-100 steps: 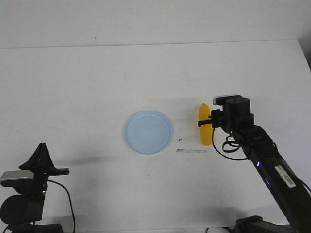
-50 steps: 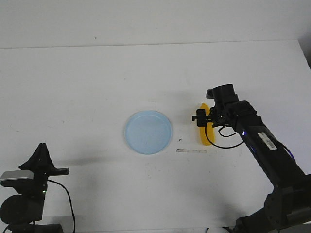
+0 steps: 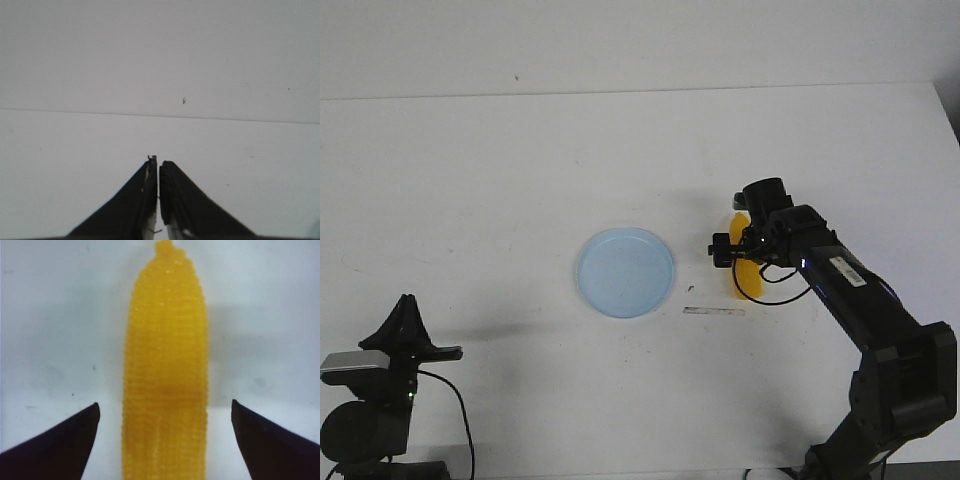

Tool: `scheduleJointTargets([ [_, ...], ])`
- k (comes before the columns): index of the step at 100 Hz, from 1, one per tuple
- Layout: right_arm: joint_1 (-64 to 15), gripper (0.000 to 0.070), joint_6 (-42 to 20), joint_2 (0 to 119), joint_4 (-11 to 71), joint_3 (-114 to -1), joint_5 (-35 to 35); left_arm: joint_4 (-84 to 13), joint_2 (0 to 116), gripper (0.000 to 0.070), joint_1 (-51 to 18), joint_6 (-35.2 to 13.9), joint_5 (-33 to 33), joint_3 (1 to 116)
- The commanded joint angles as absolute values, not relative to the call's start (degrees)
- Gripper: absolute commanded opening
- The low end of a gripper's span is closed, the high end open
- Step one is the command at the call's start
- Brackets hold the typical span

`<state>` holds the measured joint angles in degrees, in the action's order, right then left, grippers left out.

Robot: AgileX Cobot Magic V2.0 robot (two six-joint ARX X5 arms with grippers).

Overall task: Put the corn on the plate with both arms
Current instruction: 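Close the right gripper on the corn cob and lift it, then carry the corn with the right gripper over the plate and lower it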

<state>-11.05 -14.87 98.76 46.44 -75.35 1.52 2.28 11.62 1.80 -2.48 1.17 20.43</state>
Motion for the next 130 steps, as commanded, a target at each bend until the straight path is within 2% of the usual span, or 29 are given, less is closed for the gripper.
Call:
scheduleJointTargets([
  [1, -11.3, 0.0572, -15.4, 100.4, 45.6, -76.5, 1.3, 2.9, 11.5, 0.0001, 1.9, -2.2, 1.2, 20.7],
  [18, -11.3, 0.0399, -15.4, 101.5, 44.9, -76.5, 1.3, 2.9, 11.5, 0.0001, 1.9, -2.2, 1.1, 20.7],
  [35, -11.3, 0.0389, -15.4, 102.5, 45.3, -76.5, 1.3, 2.9, 11.5, 0.0001, 1.9, -2.2, 1.2, 20.7],
  [47, -11.4, 0.0334, -15.3, 102.5, 45.1, -76.5, 1.3, 2.9, 11.5, 0.0001, 1.9, -2.2, 1.2, 20.7],
  [85, -12.2, 0.0334, -15.4, 101.0, 45.5, -77.8, 2.4, 2.9, 11.5, 0.0001, 1.9, -2.2, 1.2, 20.7],
  [97, -13.8, 0.0333, -15.4, 99.8, 45.2, -79.8, 7.9, 2.9, 11.5, 0.0001, 1.9, -2.2, 1.2, 20.7],
  [117, -18.8, 0.0333, -15.4, 99.8, 42.5, -80.9, 22.6, 2.9, 11.5, 0.0001, 1.9, -2.2, 1.1, 20.7],
  [130, -23.6, 0.0333, -16.6, 100.5, 40.1, -80.9, 25.6, 2.9, 11.5, 0.0001, 1.9, -2.2, 1.2, 20.7],
])
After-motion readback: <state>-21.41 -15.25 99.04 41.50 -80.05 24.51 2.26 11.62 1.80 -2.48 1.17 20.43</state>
